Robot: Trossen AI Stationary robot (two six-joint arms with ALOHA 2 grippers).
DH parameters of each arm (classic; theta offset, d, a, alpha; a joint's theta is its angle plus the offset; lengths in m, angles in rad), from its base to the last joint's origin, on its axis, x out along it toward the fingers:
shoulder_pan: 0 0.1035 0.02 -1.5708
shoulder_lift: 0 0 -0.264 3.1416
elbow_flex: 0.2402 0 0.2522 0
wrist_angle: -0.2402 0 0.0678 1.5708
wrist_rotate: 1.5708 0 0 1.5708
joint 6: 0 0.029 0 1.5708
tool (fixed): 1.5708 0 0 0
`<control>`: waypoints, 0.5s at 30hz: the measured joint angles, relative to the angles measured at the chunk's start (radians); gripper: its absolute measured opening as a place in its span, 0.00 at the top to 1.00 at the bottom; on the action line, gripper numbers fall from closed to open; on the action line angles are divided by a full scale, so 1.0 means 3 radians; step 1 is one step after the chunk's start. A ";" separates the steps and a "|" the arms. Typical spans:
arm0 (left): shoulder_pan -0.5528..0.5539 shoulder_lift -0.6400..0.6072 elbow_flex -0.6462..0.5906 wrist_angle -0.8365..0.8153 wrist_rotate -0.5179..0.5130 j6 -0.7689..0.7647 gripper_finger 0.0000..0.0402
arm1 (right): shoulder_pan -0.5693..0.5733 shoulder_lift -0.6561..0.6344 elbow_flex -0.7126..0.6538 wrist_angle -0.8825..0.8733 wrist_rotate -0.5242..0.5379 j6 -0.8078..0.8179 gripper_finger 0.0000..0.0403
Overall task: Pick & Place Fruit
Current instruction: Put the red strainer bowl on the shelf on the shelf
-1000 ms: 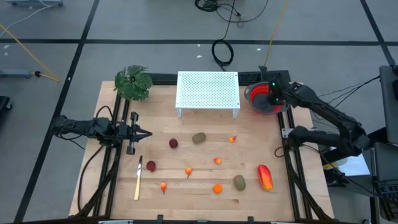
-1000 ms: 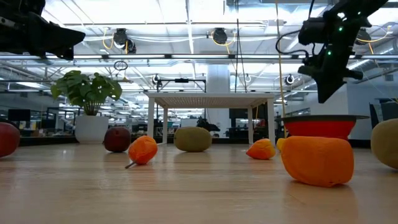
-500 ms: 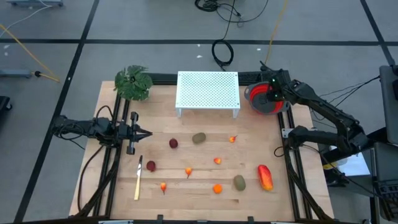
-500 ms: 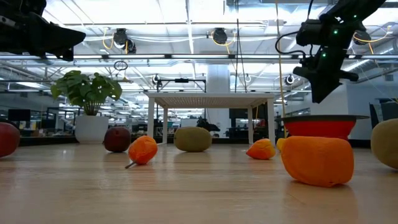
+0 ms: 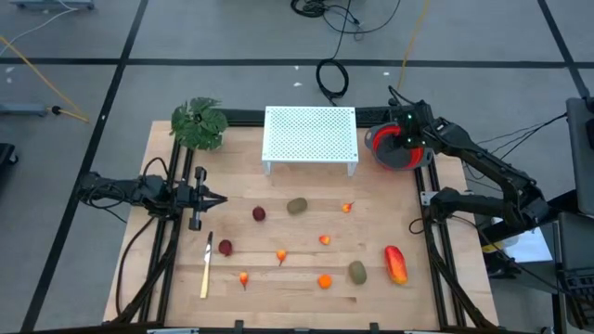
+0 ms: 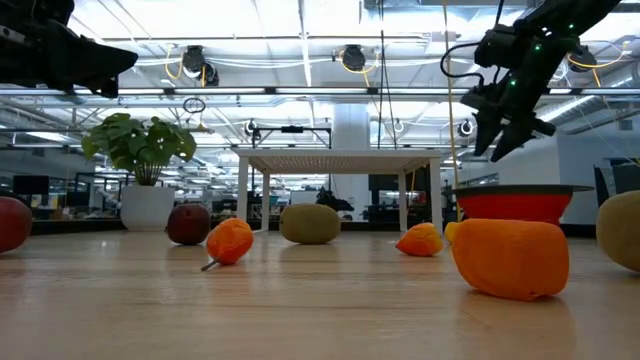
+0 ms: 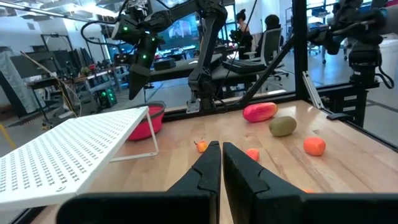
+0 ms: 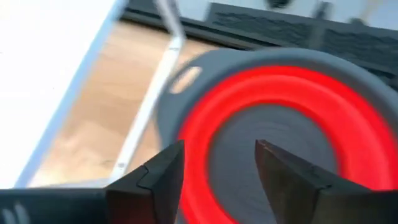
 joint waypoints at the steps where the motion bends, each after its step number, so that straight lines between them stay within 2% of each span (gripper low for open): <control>1: 0.0000 0.0000 0.0000 -0.0002 0.0000 0.0000 0.95 | 0.0005 0.0000 0.0000 0.0005 -0.0094 -0.0058 0.50; 6: 0.0000 0.0000 0.0000 -0.0002 0.0000 0.0000 0.95 | 0.0159 0.0000 0.0000 -0.0075 -0.0423 -0.0358 0.49; 15: 0.0000 0.0000 0.0000 -0.0003 0.0000 0.0000 0.95 | 0.0655 0.0000 0.0000 -0.0394 -0.0420 -0.0826 0.51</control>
